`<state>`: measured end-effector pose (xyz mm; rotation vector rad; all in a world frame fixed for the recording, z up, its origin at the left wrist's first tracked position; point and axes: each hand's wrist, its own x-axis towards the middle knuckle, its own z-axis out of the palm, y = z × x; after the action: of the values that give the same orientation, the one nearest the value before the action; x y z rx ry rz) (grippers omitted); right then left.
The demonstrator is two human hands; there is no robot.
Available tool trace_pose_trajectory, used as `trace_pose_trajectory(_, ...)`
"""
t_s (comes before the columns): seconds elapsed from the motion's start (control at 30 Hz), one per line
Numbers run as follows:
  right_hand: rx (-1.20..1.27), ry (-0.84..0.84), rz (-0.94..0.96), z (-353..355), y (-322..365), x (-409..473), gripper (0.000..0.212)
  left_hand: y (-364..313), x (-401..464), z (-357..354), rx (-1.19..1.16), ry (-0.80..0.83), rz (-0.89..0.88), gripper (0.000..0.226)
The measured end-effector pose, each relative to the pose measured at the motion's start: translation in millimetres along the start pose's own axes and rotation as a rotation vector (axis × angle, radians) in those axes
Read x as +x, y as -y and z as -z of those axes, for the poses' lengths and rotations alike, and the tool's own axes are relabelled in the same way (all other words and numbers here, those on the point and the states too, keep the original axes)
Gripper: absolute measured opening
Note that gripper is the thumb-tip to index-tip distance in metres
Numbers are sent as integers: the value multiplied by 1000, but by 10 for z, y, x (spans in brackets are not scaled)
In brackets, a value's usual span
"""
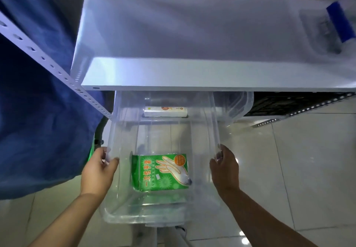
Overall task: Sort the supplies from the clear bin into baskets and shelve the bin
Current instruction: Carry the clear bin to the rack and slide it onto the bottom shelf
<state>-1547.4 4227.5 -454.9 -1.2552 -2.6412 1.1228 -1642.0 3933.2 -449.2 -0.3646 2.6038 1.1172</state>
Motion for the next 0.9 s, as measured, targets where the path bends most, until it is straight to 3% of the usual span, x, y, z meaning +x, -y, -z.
trace_pose_trajectory(0.33,44,-10,92,-366,192,947,39,-262,719,-318,8,-83,17,30)
trace_pose_trajectory(0.73,-30,76,173,-400,279,1352,52,-469,933,-431,53,-8,-14,30)
trace_pose_trajectory(0.8,-70,39,202,-310,244,1267,47,-475,909,-427,115,-3,-19,30)
trace_pose_trajectory(0.9,-8,-168,174,-61,179,1171,26,-547,809,-414,225,-11,-26,28)
